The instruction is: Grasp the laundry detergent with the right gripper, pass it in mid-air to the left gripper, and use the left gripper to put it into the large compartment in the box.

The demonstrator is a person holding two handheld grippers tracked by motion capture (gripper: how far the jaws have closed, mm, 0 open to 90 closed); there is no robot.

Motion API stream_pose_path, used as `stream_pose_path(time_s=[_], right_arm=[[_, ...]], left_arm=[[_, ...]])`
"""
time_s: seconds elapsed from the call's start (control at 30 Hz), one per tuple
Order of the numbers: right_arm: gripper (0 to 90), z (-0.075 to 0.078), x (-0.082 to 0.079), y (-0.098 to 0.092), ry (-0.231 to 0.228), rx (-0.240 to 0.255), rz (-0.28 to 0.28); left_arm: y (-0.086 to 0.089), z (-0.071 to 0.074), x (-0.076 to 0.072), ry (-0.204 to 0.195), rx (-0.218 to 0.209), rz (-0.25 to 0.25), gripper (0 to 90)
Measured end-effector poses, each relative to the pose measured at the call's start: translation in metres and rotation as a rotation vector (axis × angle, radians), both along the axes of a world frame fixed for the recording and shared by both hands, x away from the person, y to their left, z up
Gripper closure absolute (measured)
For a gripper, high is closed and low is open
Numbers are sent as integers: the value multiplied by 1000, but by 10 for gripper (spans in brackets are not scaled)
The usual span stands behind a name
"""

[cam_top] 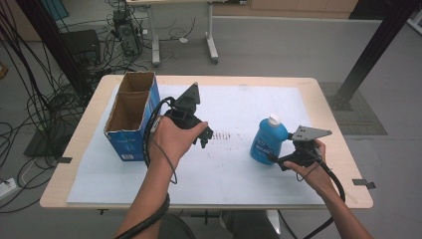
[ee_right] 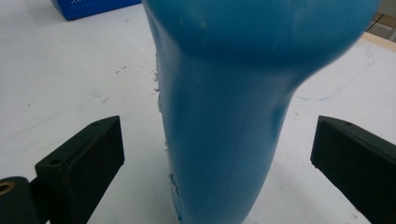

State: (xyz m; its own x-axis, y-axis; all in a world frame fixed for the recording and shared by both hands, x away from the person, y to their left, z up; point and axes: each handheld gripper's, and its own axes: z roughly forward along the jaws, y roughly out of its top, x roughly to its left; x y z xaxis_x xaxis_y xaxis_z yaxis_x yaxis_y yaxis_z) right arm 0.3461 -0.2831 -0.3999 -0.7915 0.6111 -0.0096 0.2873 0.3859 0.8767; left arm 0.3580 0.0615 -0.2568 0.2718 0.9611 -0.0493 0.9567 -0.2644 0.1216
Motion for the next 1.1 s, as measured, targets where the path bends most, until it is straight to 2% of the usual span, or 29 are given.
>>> stream_pose_path(time_s=[0.57,1.1], right_arm=[[17,-7,7,10,-37,70,-53],[15,-16,10,17,-55,103,-61]], left_arm=[[0,0,0,-5,1,-2,64],[-5,-2,0,-5,4,-6,63]])
